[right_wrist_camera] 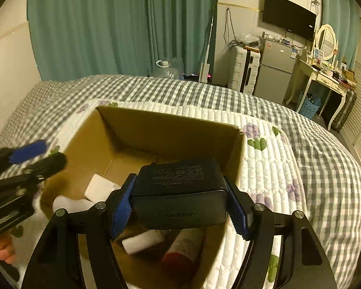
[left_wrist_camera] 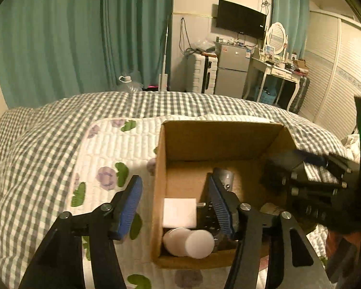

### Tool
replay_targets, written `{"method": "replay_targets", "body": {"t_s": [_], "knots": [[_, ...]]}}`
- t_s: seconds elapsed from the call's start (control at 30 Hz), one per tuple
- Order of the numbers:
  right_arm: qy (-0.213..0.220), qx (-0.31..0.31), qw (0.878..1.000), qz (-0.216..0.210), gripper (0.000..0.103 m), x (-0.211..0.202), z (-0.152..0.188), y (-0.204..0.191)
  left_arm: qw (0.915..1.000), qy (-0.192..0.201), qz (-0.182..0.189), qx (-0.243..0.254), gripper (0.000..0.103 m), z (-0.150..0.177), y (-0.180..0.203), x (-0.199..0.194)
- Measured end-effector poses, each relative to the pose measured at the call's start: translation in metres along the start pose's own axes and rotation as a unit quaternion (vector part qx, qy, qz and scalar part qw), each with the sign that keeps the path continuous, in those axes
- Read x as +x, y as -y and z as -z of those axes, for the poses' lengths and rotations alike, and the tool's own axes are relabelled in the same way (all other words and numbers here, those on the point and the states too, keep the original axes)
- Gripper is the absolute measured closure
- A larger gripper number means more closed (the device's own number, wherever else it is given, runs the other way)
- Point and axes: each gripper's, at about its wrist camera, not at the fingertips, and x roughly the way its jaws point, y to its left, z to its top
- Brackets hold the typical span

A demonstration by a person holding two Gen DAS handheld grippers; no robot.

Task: Organize rigid objects
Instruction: 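Lower the remote and power bank into the box and open both grippers, then grasp the rose-patterned compact mirror with the right gripper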

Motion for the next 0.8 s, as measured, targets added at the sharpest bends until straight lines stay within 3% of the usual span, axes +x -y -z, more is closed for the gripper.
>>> {"method": "replay_targets", "body": {"t_s": [0.1,0.27,0.37,0.63,0.8], "knots": [[0.037,0.0,0.999,0.015,0.031,-0.004,-0.004,-0.003,0.9999,0.008,-0.009,0.005,0.03,0.004,-0.001,-0.008],[0.049,0.002,0.999,0.024,0.023,-0.031,-0.006,-0.005,0.9991,0.038,0.001,0.019,0.002,0.015,0.003,-0.043],[0.062,0.0,0.997,0.034,0.011,-0.06,0.004,-0.006,0.9984,0.05,-0.003,0.027,0.0,0.023,0.007,-0.066],[0.065,-0.005,0.997,0.048,0.004,-0.125,0.058,-0.016,0.9986,0.051,-0.001,0.013,0.0,0.057,0.009,-0.113],[0.064,-0.008,0.997,0.051,0.0,-0.147,0.086,-0.024,0.9983,0.055,-0.021,0.0,0.0,0.079,0.007,-0.126]]}}
